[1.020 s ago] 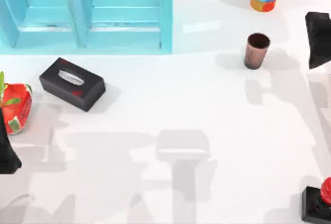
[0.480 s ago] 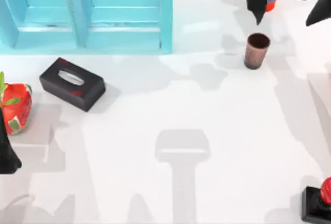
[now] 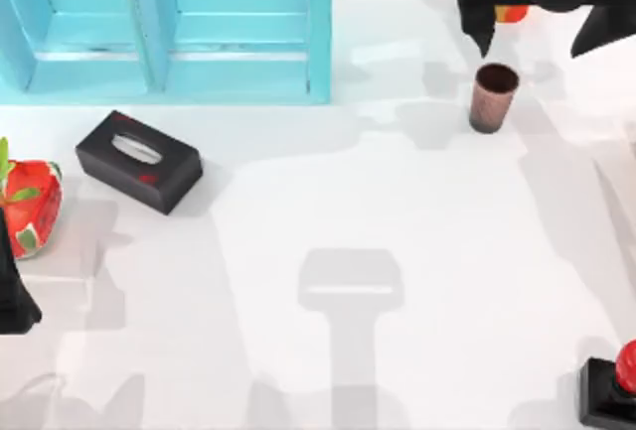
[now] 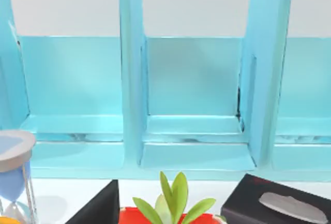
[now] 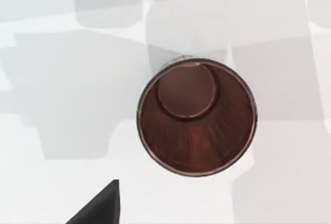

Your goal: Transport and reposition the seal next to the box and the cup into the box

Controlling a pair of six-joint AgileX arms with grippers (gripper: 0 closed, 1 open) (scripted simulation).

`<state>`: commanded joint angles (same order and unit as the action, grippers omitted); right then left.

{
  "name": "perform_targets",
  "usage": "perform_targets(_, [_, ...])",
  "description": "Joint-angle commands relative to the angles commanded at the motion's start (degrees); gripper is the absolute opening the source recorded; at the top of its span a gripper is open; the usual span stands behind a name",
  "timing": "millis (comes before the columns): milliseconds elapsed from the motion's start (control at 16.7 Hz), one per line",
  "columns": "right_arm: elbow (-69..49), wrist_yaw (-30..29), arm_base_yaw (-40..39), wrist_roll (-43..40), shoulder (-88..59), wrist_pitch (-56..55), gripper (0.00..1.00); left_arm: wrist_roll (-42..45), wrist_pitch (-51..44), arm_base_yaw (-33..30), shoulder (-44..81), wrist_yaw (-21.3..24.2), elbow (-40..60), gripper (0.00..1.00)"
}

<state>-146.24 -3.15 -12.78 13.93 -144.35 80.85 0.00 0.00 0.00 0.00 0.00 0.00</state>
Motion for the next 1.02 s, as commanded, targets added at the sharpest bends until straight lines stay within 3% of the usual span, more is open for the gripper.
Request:
perform_targets(660, [12.66,0.03,0.32,-0.31,-2.10,-14.81,1.00,0.00,0.00,0.00,0.00,0.00,0.00,1.00])
perform_targets(960, [13.68,0.04,0.36,-0.34,-2.29,-15.99,1.00,0.00,0.00,0.00,0.00,0.00,0.00,1.00])
perform_targets(1020, [13.68,0.04,0.36,-0.34,-2.29,-15.99,0.92,0.00,0.00,0.00,0.00,0.00,0.00,1.00])
